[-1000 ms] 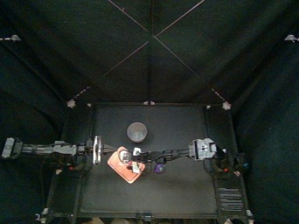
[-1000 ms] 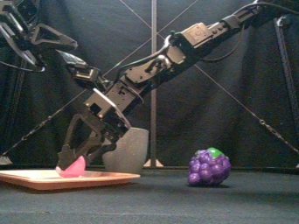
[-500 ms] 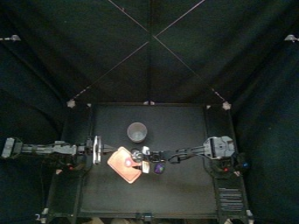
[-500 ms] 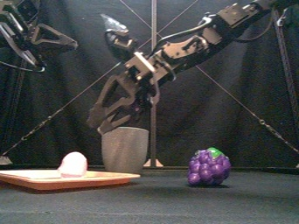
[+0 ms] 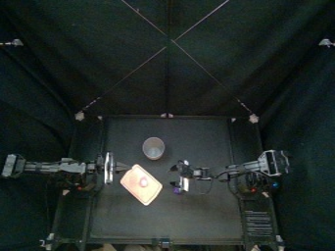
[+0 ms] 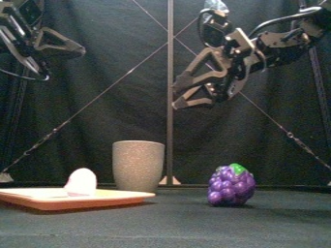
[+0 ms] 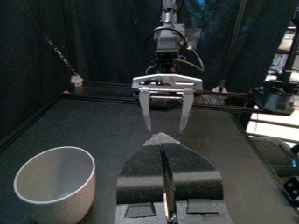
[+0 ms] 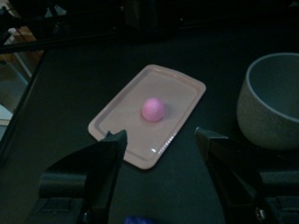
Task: Pick the pink ball then place it on the pink plate
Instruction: Drop pink ball on the pink plate and return to neutral
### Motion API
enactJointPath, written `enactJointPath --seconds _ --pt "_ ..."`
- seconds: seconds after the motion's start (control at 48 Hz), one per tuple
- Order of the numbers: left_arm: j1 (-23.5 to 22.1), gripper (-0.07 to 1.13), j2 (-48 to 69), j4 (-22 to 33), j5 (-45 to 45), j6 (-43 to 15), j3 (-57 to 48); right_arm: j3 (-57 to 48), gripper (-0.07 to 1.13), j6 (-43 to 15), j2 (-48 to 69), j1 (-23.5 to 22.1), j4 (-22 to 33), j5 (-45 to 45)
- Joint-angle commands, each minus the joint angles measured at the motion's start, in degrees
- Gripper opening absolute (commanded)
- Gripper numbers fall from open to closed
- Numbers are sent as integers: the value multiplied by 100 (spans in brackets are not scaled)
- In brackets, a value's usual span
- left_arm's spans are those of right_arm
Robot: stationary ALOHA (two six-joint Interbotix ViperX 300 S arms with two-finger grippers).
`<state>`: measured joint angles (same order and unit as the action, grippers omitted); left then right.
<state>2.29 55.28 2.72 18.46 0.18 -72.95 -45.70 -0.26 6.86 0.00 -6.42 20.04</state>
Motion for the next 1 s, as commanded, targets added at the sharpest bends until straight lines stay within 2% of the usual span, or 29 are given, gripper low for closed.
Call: enactJointPath --seconds 0.021,0.229,0.667,1.0 --pt "0 5 -18 26 44 9 62 -378 95 -26 545 -26 -44 123" --pt "9 5 -18 105 44 -9 9 -1055 95 -26 1468 -9 -26 483" --pt "62 5 -18 114 44 -9 -18 -2382 95 -35 3604 -44 -53 545" --pt "62 5 -18 281 44 0 -141 -2566 95 -44 3814 -26 -53 536"
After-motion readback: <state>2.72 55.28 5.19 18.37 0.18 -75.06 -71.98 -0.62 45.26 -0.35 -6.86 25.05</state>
